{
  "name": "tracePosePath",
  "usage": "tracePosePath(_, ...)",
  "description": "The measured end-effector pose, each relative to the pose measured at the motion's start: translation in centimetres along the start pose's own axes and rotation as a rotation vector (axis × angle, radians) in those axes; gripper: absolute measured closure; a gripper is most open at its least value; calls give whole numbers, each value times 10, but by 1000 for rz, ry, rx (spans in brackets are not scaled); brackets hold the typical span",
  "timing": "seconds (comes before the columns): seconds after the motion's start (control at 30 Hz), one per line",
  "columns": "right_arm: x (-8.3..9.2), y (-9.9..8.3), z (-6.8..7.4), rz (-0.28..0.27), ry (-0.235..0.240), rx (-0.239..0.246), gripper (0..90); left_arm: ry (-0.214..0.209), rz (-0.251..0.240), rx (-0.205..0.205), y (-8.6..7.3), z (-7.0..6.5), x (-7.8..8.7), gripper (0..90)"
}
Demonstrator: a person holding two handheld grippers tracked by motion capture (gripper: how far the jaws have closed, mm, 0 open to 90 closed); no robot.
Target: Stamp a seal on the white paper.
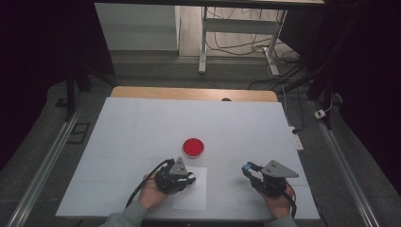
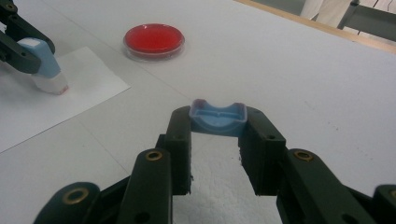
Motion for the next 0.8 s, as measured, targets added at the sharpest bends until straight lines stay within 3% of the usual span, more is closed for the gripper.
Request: tracePosePath(0.8,-1,0,0,2,0,-3,650,12,9,-7,0,-1,0,764)
Point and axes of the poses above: each handheld gripper's, and its own axes: x roughly backward along the jaws, y roughly out of its top, z roughly to its left, the point moved 6 cm from there along -x, roughly forward along the jaws, and after that the axes turned 12 degrees about z, right-handed, at the moved point
